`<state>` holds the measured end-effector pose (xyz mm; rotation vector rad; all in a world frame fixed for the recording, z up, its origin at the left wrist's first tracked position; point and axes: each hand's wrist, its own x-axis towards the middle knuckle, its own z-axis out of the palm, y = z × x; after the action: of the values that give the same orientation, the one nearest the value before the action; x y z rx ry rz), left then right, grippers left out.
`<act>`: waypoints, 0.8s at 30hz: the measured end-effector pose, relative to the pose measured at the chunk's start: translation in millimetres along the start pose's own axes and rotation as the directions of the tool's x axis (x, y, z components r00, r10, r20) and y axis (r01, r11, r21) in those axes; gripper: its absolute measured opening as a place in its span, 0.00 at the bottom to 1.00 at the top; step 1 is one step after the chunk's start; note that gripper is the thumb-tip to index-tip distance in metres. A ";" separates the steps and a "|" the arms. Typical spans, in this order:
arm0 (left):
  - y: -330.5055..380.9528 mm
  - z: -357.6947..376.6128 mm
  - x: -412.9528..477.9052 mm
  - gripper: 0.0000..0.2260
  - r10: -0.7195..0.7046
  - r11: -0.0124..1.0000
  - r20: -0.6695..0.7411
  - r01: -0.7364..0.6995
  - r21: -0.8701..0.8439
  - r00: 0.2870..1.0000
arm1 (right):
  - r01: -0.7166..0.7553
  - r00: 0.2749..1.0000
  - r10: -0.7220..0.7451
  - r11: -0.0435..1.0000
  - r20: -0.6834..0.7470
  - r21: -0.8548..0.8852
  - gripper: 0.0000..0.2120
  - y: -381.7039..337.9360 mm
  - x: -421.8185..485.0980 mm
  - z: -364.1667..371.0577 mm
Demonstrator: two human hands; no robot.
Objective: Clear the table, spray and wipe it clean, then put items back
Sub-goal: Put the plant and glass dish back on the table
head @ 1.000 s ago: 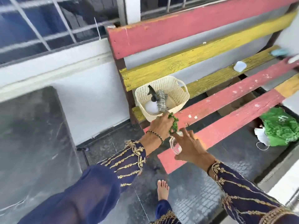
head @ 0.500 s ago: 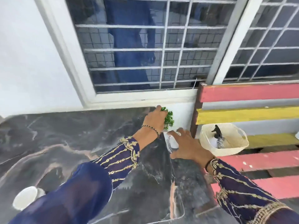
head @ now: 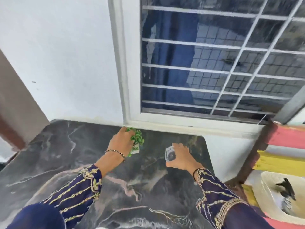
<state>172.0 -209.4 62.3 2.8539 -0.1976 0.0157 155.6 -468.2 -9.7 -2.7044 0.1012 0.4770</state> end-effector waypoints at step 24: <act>-226.9 -20.2 62.3 0.12 -0.318 0.947 -0.177 0.320 -0.019 0.931 | 0.020 0.992 -0.050 0.965 -0.113 -0.260 0.40 -64.6 88.9 8.4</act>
<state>264.9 3.7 21.0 2.8375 0.3053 0.2051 245.3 -405.7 -23.8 -2.9850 0.0243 0.3386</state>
